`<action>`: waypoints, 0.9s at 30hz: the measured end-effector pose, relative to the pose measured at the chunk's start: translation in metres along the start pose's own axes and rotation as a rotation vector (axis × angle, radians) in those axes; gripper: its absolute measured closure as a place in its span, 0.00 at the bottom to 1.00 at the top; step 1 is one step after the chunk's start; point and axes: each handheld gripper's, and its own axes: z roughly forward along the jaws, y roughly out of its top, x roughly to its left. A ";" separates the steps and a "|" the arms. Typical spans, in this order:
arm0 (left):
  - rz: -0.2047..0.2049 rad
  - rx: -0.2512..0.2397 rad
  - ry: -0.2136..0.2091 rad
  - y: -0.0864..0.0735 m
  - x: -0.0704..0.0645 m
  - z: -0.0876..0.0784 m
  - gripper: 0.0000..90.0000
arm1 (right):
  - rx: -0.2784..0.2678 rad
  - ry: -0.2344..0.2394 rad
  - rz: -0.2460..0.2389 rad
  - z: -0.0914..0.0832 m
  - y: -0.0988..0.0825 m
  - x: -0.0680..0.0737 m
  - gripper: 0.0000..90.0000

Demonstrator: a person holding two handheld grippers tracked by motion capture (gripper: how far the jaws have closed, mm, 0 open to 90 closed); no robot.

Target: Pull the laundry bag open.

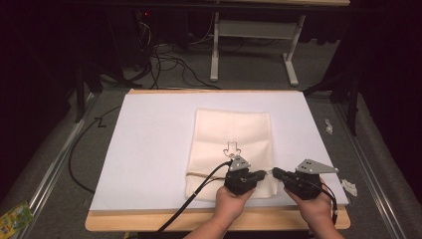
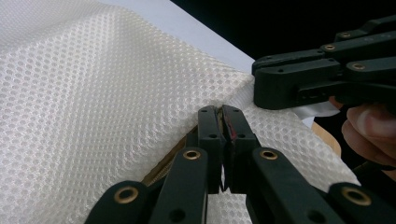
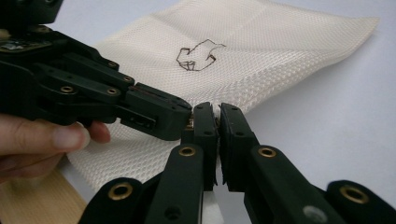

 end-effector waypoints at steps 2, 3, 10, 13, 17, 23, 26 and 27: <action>-0.011 -0.003 -0.003 0.001 0.000 -0.001 0.98 | -0.005 0.001 -0.008 -0.001 0.001 0.002 0.97; -0.010 -0.004 -0.012 0.002 0.000 -0.002 0.98 | -0.005 0.004 -0.005 -0.002 0.001 0.002 0.97; -0.051 0.018 0.060 -0.001 0.020 -0.024 0.98 | -0.093 -0.069 0.105 -0.029 -0.008 -0.033 0.98; -0.053 0.046 0.079 0.000 0.024 -0.027 0.98 | -0.097 -0.063 0.138 -0.026 -0.007 -0.039 0.97; -0.066 0.105 0.151 -0.005 0.045 -0.049 0.98 | -0.059 -0.090 0.137 -0.022 -0.011 -0.041 0.97; -0.144 0.124 0.266 -0.016 0.096 -0.132 0.97 | -0.087 -0.140 0.219 -0.036 -0.021 -0.066 0.97; -0.082 0.149 0.313 -0.018 0.095 -0.143 0.97 | -0.015 -0.029 0.237 -0.023 -0.023 -0.063 0.96; -0.074 0.169 0.298 -0.023 0.095 -0.148 0.96 | 0.034 -0.044 0.191 -0.015 -0.022 -0.056 0.94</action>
